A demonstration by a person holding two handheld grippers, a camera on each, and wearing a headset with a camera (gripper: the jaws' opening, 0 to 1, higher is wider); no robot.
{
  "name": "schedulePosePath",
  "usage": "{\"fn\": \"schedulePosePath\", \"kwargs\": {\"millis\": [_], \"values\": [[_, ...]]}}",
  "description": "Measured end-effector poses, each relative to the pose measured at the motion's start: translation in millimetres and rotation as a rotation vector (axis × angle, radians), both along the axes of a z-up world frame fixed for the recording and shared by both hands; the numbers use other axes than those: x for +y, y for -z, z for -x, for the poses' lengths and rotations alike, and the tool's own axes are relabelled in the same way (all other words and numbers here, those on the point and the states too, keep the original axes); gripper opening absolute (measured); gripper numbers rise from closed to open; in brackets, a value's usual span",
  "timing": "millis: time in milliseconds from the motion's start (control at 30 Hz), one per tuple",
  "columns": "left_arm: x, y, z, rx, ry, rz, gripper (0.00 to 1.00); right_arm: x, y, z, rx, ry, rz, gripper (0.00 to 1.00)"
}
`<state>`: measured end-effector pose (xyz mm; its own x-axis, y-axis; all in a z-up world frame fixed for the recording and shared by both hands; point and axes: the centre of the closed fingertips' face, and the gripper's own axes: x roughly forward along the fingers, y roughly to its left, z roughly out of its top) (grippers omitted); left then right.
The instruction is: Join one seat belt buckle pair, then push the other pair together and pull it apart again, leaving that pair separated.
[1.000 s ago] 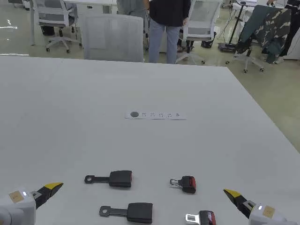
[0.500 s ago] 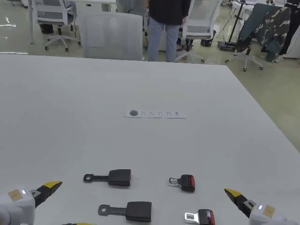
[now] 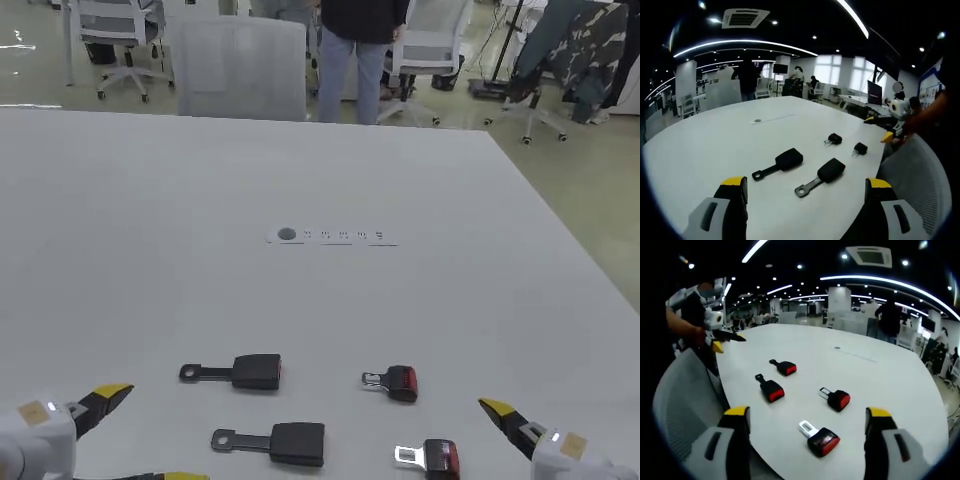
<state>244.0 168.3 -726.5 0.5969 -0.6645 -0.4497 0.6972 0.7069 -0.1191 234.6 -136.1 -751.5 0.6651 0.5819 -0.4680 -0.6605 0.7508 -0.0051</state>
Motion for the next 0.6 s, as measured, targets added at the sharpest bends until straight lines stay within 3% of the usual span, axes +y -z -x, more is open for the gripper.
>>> {"fn": "schedulePosePath", "kwargs": {"millis": [300, 600], "values": [[-6.3, -4.0, -0.2, 0.003, 0.003, 0.007, 1.00, -1.7, -0.2, -1.1, 0.001, 0.003, 0.000, 0.96], [-3.5, -0.1, -6.0, 0.004, 0.007, 0.008, 1.00, 0.5, 0.7, -3.3, 0.001, 0.005, -0.005, 0.96]]}}
